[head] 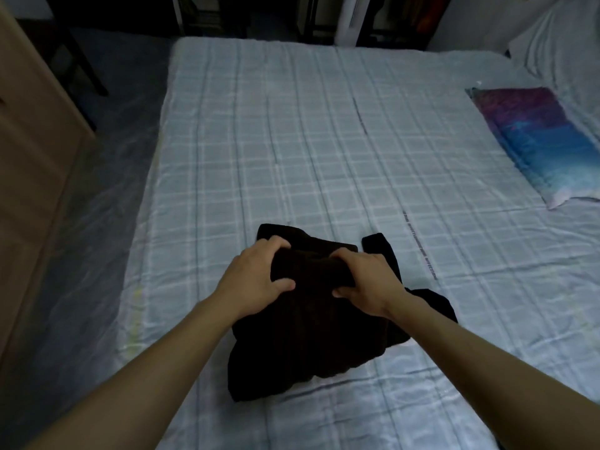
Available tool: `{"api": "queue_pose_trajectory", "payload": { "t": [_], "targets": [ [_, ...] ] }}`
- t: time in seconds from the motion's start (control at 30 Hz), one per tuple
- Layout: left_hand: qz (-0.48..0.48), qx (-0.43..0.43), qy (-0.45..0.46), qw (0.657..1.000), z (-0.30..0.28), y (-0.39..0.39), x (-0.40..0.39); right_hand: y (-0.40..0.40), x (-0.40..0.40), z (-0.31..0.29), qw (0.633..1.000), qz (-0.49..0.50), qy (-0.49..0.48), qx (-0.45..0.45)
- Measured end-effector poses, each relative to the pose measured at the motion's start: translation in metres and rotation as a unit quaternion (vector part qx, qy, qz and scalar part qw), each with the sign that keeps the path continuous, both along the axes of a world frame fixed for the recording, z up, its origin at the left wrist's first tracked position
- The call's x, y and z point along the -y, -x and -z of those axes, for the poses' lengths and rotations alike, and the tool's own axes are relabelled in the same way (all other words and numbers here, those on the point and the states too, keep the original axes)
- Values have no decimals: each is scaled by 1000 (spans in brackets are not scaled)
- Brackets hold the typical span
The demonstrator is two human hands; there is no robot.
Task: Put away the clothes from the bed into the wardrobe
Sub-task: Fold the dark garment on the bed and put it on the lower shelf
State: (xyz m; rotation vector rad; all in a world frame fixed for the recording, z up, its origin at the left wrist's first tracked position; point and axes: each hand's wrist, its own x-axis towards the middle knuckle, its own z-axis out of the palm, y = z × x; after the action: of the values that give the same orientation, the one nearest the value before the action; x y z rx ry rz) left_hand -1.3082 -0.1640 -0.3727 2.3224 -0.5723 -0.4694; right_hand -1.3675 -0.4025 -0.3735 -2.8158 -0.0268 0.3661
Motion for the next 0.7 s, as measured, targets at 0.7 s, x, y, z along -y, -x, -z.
{"api": "queue_pose_trajectory", "payload": {
  "t": [0.7],
  "targets": [
    [15,114,-213,970,145,-5,30,-24,-20,107,999,-26,42,19]
  ]
}}
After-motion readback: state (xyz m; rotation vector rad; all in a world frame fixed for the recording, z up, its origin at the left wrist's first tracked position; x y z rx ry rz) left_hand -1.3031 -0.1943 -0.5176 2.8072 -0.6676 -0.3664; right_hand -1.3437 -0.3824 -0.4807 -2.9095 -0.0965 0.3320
